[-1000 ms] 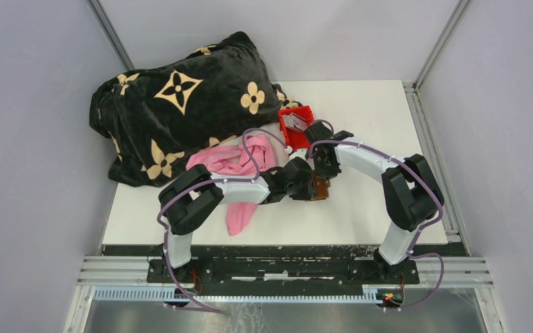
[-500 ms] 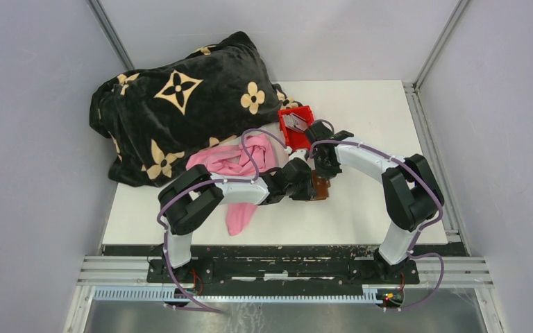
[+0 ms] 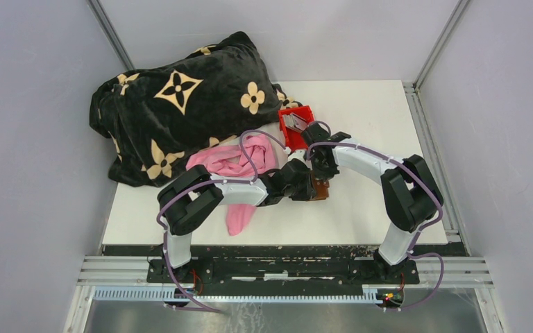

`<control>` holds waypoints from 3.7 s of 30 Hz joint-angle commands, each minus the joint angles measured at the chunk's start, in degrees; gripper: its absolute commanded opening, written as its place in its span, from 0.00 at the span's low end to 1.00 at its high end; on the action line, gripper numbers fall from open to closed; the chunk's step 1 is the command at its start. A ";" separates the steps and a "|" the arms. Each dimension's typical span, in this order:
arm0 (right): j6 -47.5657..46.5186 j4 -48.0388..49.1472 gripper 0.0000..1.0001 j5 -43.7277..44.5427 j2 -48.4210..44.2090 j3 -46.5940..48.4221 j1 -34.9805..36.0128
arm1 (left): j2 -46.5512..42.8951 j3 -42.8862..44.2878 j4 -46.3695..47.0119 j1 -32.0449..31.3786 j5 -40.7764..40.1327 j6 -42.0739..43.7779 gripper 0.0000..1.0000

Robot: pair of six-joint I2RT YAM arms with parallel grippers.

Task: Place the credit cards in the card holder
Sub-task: Close the card holder at the center of the board.

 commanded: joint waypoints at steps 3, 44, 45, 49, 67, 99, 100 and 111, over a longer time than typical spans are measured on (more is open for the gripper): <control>1.03 0.69 0.01 -0.98 -2.42 1.10 0.93 | 2.17 -1.56 -4.57 0.07 -1.46 1.12 0.32; 3.48 4.20 0.01 -2.04 0.12 3.23 2.85 | 1.47 -10.39 5.56 3.11 4.74 -4.44 0.32; 3.53 4.32 0.01 -2.07 0.36 3.50 2.87 | 1.43 -10.37 5.51 3.28 4.82 -4.35 0.32; 3.34 4.36 0.01 -2.32 1.38 4.18 2.80 | 1.29 -10.66 5.33 3.59 4.90 -4.07 0.32; 3.68 6.42 0.01 -4.15 4.08 1.86 2.85 | 1.90 -11.68 6.44 4.39 5.34 -4.58 0.32; 8.97 12.50 0.01 -4.22 1.66 -9.72 1.55 | 1.10 -13.13 5.47 4.62 4.96 -4.91 0.32; 9.11 12.86 0.01 -4.38 1.59 -10.22 1.21 | 0.96 -13.22 5.36 4.59 4.89 -4.87 0.32; 11.66 16.44 0.01 -5.96 1.13 -16.74 0.51 | 0.49 -13.80 4.40 4.60 4.34 -4.97 0.32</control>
